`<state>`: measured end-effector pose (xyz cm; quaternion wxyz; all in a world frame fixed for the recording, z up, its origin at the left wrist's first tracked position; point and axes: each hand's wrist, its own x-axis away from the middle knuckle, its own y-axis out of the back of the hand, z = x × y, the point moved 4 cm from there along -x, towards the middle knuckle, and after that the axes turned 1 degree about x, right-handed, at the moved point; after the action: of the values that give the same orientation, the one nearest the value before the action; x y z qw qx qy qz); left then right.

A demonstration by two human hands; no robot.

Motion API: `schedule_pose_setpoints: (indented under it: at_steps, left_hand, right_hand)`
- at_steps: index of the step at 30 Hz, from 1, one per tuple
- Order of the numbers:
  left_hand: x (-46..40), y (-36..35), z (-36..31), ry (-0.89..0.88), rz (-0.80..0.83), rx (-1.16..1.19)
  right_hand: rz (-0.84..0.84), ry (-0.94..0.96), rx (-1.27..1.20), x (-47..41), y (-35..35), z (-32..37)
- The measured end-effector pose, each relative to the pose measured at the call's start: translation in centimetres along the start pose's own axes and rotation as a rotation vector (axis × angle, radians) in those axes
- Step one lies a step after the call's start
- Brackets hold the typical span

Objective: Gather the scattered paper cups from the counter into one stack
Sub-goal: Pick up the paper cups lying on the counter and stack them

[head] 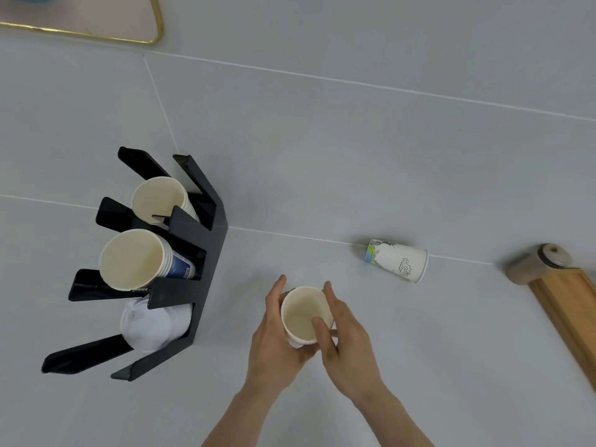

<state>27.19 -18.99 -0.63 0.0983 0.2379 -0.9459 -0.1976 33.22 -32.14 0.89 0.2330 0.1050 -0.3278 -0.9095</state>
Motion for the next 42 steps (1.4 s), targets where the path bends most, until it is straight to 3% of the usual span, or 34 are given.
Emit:
schedule_pose_setpoints:
  at_steps: [4,7,15,17,20,24,28,34,36,40,42]
  left_hand:
    - [0.2,-0.3,0.4,-0.017,-0.017,-0.018]
    - [-0.2,-0.5,0.7,-0.047,-0.025,-0.067]
    - [-1.6,-1.3,-0.1,-0.046,-0.033,-0.052]
    - [-1.7,-1.5,-0.1,-0.049,-0.031,-0.048]
    - [-1.8,-1.5,0.0,-0.056,-0.03,-0.04]
    - [-1.8,-1.4,0.0,-0.053,-0.025,-0.052]
    - [-1.9,-1.4,0.0,-0.049,-0.03,-0.044]
    - [-1.8,-1.4,-0.2,-0.011,-0.031,-0.036]
    - [-1.9,-1.5,-0.3,0.006,-0.024,-0.031]
    - [-1.6,-0.9,-0.7,0.022,-0.005,0.005]
    - [-1.8,-0.9,-0.6,0.033,0.005,0.007]
  right_hand:
    - [-0.011,-0.016,0.039,-0.5,-0.1,-0.8]
    - [0.004,-0.096,-0.076,-1.2,0.9,-1.2]
    - [-0.546,-0.853,-0.47,-6.7,8.7,-13.7]
    - [-0.568,-0.985,-0.598,-7.4,10.0,-15.8]
    - [-0.449,-1.038,-0.711,-8.7,10.7,-17.2]
    - [-0.299,-0.978,-0.72,-9.7,10.0,-16.8]
    - [-0.369,-0.838,-0.672,-9.6,8.8,-14.3]
    - [-0.326,-0.4,-0.64,-7.0,8.8,-3.7]
    - [-0.301,-0.213,-0.503,-5.1,9.0,-1.0]
    - [-0.245,0.223,0.009,-1.8,8.3,1.5]
    - [-0.234,0.314,0.151,-1.3,7.9,1.2]
